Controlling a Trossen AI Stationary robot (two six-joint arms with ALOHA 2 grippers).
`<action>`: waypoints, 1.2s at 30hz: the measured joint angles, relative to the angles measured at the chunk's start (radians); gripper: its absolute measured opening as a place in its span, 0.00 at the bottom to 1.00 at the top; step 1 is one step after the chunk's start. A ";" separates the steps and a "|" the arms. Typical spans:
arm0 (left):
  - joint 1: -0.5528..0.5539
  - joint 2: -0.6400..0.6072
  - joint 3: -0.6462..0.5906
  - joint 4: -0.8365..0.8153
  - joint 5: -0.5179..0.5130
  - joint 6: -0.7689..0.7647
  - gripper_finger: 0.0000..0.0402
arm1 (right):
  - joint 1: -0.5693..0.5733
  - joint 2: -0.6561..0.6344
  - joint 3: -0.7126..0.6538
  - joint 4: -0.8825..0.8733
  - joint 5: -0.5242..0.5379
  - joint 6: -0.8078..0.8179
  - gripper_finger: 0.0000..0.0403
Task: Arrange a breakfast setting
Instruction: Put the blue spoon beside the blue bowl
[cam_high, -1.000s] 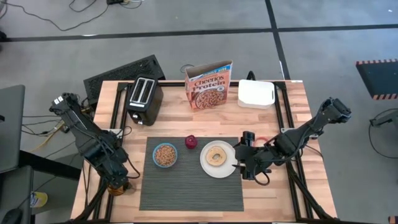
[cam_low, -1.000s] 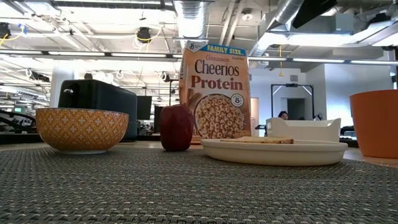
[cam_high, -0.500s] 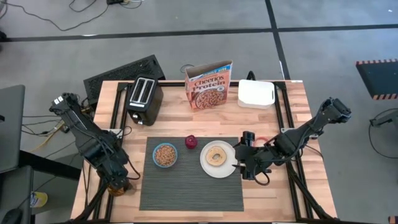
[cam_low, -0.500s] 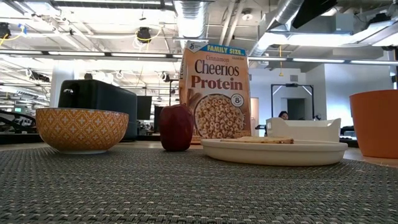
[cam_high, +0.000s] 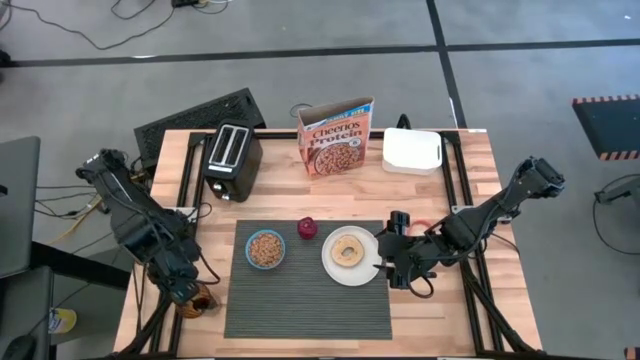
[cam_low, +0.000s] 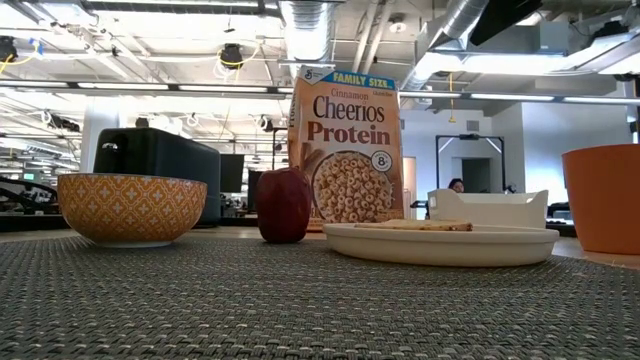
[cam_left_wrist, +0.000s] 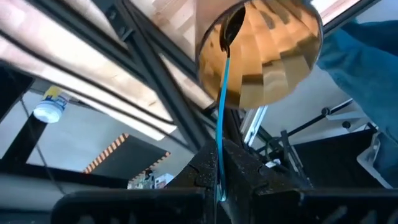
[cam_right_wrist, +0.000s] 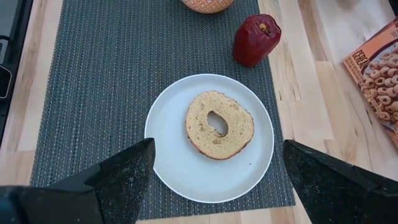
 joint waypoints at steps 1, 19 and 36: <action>0.000 0.000 0.015 -0.017 0.003 0.000 0.00 | 0.000 0.000 0.000 0.000 0.000 0.000 0.94; 0.000 -0.009 0.326 -0.151 -0.044 -0.007 0.00 | 0.000 0.000 0.000 0.005 0.000 -0.013 0.94; 0.000 -0.081 0.439 -0.151 -0.399 -0.104 0.00 | 0.000 0.000 0.000 0.005 0.000 -0.023 0.94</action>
